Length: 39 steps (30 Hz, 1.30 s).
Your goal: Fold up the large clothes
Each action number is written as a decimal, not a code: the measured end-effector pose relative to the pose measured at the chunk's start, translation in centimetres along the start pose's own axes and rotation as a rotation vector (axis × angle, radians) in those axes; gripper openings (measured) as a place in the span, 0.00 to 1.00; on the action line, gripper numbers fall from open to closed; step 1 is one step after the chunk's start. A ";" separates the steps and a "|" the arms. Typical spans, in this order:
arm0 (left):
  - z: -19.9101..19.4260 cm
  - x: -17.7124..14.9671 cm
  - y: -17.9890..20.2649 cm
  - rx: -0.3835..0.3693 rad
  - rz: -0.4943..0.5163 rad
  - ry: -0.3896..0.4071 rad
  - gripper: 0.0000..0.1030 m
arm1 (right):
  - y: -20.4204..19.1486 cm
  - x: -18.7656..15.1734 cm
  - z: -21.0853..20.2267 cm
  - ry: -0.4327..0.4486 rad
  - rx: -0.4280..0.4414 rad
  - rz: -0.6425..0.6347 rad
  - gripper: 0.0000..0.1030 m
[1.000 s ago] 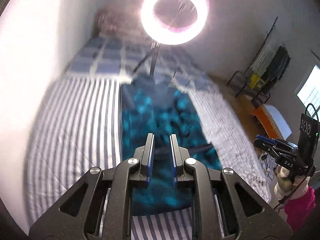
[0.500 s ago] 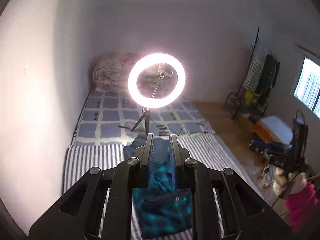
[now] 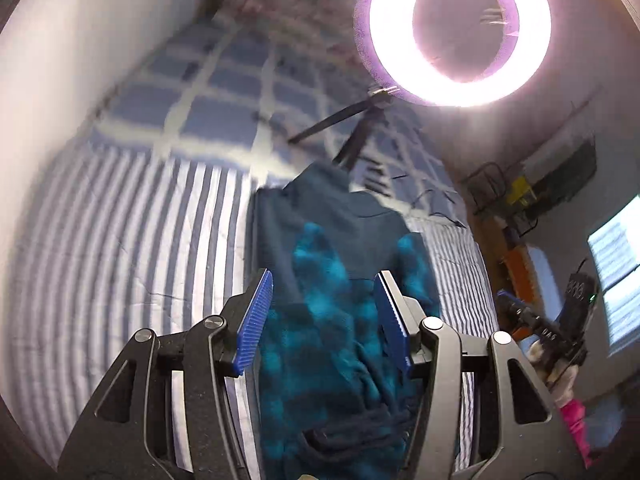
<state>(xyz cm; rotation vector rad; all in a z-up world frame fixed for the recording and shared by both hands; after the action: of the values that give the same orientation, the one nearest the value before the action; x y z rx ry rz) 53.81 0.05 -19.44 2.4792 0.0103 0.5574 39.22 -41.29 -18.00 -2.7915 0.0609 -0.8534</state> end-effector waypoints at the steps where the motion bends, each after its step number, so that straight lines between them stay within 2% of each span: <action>1: 1.0 0.0 -0.8 -0.004 -0.018 -0.008 0.53 | 0.9 0.2 1.6 -0.010 0.007 0.018 0.42; 7: 7.2 1.5 -4.3 -0.009 -0.086 -0.051 0.53 | 3.9 1.7 8.2 -0.052 0.020 0.069 0.43; 14: 13.4 3.0 -3.9 -0.007 -0.093 -0.113 0.53 | 7.0 3.8 13.1 -0.082 0.053 0.141 0.44; 16: 14.8 3.4 -3.6 0.021 -0.072 -0.135 0.53 | 7.5 4.4 14.5 -0.099 0.055 0.149 0.44; 18: 16.5 3.6 -3.2 0.097 -0.026 -0.158 0.53 | 7.8 4.9 16.0 -0.116 0.034 0.145 0.45; 21: 17.3 4.0 -1.9 0.195 0.075 -0.130 0.53 | 7.1 5.4 18.1 -0.122 -0.026 0.095 0.49; 23: 17.6 3.9 -1.2 0.231 0.109 -0.109 0.54 | 6.0 5.6 18.7 -0.089 -0.079 0.041 0.57; 26: 17.6 3.5 -1.1 0.240 0.136 -0.069 0.55 | 4.6 5.5 19.4 -0.064 -0.159 -0.046 0.57; 27: 17.5 3.5 -1.1 0.232 0.135 -0.062 0.55 | 4.4 5.5 19.4 -0.060 -0.162 -0.058 0.55; 29: 17.3 3.6 -1.5 0.207 0.118 -0.047 0.55 | 4.5 5.6 19.3 -0.050 -0.130 -0.057 0.43; 31: 17.1 3.7 -1.7 0.204 0.118 -0.034 0.49 | 4.8 5.5 19.1 -0.039 -0.116 -0.053 0.38; 34: 17.6 4.2 -1.6 0.261 0.155 -0.026 0.36 | 4.6 5.4 19.0 -0.032 -0.112 -0.062 0.25; 35: 17.9 4.4 -1.3 0.281 0.168 -0.034 0.29 | 4.4 5.5 19.1 -0.037 -0.122 -0.068 0.18; 36: 18.0 4.5 -1.0 0.281 0.176 -0.050 0.13 | 4.1 5.7 19.2 -0.048 -0.138 -0.078 0.16; 37: 18.6 4.7 -0.5 0.275 0.176 -0.062 0.08 | 3.5 5.9 19.2 -0.058 -0.151 -0.096 0.10; 39: 18.1 4.6 0.6 0.297 0.181 -0.059 0.06 | 2.3 6.2 18.8 -0.064 -0.193 -0.147 0.08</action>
<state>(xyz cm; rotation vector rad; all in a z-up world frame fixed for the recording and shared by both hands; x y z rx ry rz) 65.05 -9.81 -30.63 2.8039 -0.1669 0.5941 54.87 -40.43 -30.34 -3.0336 -0.0772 -0.8301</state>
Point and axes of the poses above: each gripper's, at about its wrist camera, not at the fingertips, and z roughly the way its jaws point, y to its right, x to its top, the point moved 3 cm from there along z, roughly the way its jaws point, and after that the axes turned 5 degrees about -y, right-handed, at the moved point
